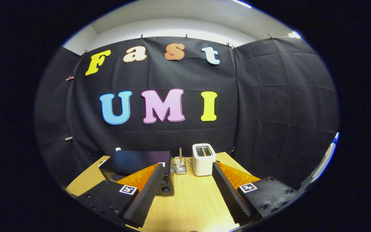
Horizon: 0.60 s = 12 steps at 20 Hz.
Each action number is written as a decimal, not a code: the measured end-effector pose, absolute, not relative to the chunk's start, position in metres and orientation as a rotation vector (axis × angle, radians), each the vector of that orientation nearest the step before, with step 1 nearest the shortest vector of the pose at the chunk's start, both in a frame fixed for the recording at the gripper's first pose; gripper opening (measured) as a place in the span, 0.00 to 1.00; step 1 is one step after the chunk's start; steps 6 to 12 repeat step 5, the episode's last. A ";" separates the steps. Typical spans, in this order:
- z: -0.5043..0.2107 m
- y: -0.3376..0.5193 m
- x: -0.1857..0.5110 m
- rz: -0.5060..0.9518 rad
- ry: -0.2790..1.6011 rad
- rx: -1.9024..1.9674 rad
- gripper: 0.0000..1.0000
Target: Open the toaster oven, put the food inside, and close the toaster oven door.
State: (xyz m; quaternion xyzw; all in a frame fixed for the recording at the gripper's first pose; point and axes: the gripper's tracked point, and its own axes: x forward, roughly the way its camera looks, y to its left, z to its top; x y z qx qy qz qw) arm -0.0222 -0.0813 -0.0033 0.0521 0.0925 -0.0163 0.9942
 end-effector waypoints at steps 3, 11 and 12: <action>-0.007 -0.076 -0.019 -0.025 0.200 0.118 0.99; -0.006 -0.073 -0.016 -0.019 0.203 0.124 0.99; -0.006 -0.073 -0.016 -0.019 0.203 0.124 0.99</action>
